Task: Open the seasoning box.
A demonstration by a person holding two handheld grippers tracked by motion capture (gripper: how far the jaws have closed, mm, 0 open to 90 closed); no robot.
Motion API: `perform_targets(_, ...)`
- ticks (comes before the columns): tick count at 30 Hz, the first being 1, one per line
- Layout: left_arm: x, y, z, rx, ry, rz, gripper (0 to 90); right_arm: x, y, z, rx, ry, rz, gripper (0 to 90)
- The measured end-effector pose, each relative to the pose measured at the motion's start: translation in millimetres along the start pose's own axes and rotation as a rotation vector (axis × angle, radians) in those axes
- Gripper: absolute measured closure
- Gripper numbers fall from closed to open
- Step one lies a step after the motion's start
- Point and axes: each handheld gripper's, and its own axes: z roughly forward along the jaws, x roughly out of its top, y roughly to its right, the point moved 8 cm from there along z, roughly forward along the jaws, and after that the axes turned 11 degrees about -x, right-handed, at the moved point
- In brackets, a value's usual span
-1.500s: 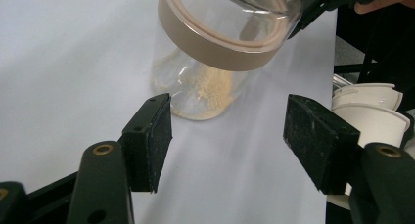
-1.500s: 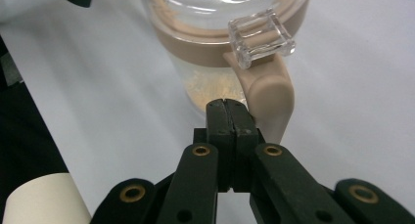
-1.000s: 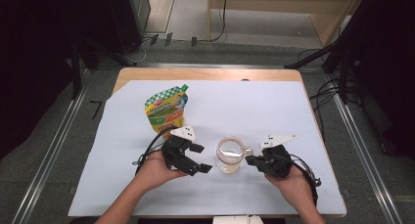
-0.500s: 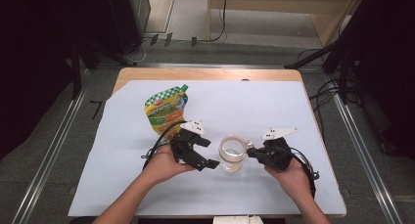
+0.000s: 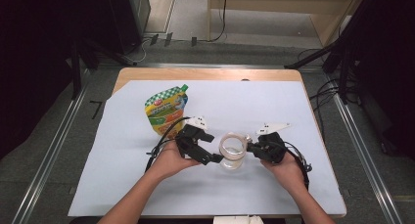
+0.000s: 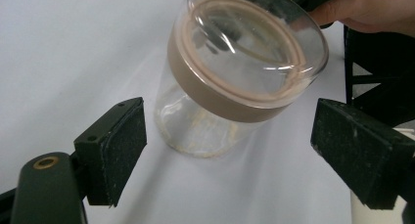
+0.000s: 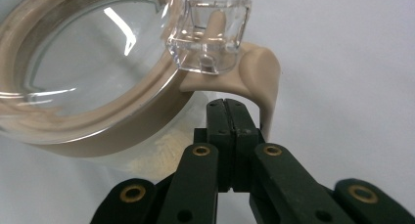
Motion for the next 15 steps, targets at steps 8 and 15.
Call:
perform_targets(8,-4.4,4.0,7.5,-0.005,-0.008,0.008,12.9,-7.4,-10.7,7.1,0.004,-0.059,-0.041,90.0)
perform_targets(15,-7.4,8.0,12.1,-0.004,-0.01,0.02,11.7,-6.5,-22.5,8.1,0.041,-0.063,-0.039,90.0)
